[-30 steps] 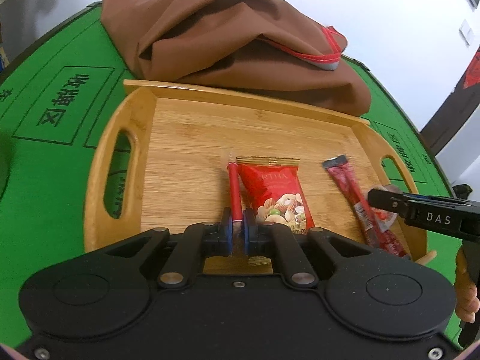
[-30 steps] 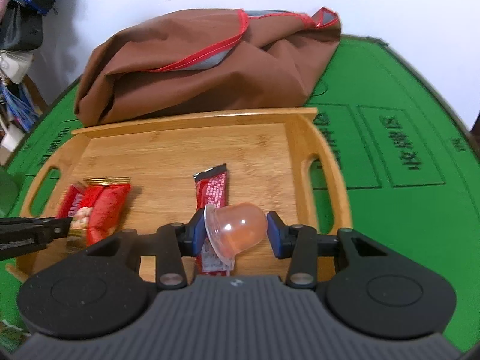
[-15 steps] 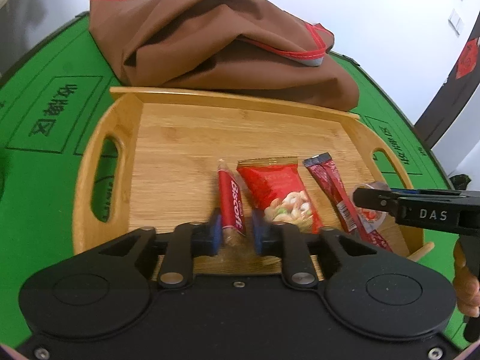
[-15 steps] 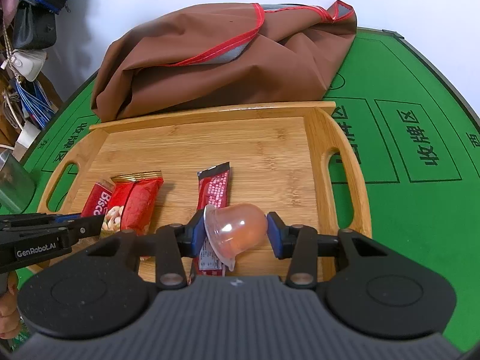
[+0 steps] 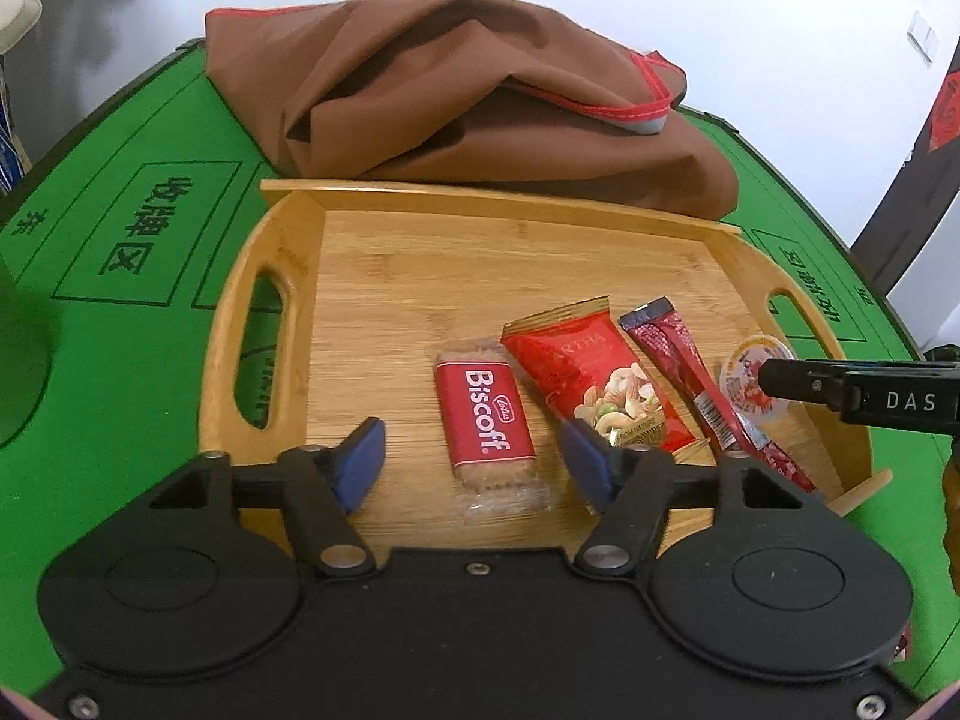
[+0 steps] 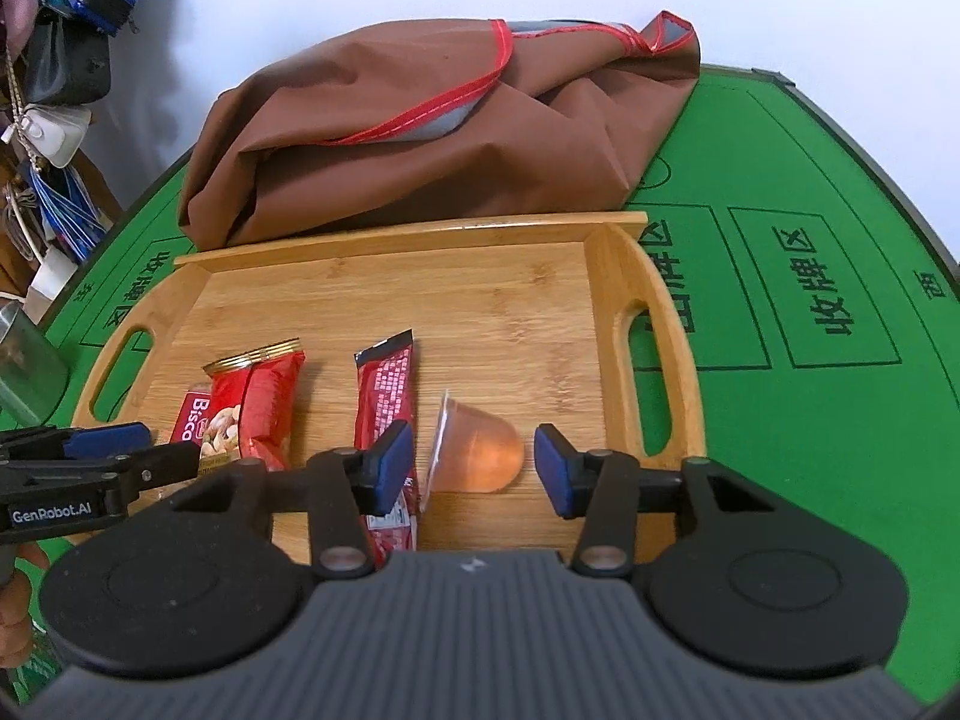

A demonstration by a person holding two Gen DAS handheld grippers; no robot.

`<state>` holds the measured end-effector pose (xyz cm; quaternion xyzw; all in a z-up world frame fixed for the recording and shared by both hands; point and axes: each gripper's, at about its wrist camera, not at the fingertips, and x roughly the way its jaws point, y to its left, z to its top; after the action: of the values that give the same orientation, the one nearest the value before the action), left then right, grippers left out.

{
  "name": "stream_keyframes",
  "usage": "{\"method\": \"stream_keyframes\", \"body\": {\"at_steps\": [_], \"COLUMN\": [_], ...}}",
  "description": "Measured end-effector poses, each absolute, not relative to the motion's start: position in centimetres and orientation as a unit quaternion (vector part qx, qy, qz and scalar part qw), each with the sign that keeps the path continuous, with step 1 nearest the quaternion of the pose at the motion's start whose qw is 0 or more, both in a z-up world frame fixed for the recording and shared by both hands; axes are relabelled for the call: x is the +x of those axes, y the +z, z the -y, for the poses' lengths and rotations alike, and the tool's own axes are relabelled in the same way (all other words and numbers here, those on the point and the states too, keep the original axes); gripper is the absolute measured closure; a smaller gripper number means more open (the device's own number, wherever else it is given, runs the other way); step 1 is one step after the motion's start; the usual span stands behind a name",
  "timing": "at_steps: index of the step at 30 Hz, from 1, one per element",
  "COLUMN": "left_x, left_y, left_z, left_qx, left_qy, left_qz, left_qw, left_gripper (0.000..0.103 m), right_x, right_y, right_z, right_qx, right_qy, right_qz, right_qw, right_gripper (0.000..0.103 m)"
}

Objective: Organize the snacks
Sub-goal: 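Withdraw both tools from the tray back toward the snack pile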

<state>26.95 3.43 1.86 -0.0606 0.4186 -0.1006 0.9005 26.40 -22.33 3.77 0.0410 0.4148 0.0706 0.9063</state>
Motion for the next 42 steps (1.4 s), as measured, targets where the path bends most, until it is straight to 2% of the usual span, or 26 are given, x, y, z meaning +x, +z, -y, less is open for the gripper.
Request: {"method": "stream_keyframes", "body": {"at_steps": [2, 4, 13, 20, 33, 42], "left_x": [26.4, 25.8, 22.5, 19.4, 12.9, 9.3], "left_y": [2.2, 2.5, 3.7, 4.2, 3.6, 2.6], "left_z": [-3.5, -3.5, -3.4, -3.5, -3.8, -4.2], "left_qx": [-0.059, -0.057, -0.03, -0.03, -0.027, -0.021], "left_qy": [-0.101, -0.103, -0.097, -0.108, -0.109, -0.097], "left_qz": [-0.41, -0.402, -0.371, -0.349, -0.321, -0.313], "left_qw": [0.904, 0.908, 0.923, 0.931, 0.941, 0.945], "left_gripper": [0.021, 0.017, 0.007, 0.001, 0.0, 0.0], "right_x": [26.1, 25.6, 22.3, 18.8, 12.6, 9.2], "right_y": [4.0, 4.2, 5.0, 5.3, 3.7, 2.7], "right_z": [22.3, 22.3, 21.7, 21.7, 22.3, 21.4], "right_qx": [0.036, 0.03, 0.009, 0.003, -0.009, -0.035], "right_qy": [0.071, 0.074, 0.098, 0.119, 0.131, 0.132], "right_qz": [-0.41, -0.405, -0.374, -0.351, -0.327, -0.307], "right_qw": [0.908, 0.911, 0.922, 0.929, 0.936, 0.942], "right_gripper": [0.036, 0.033, 0.017, 0.011, 0.0, 0.0]}}
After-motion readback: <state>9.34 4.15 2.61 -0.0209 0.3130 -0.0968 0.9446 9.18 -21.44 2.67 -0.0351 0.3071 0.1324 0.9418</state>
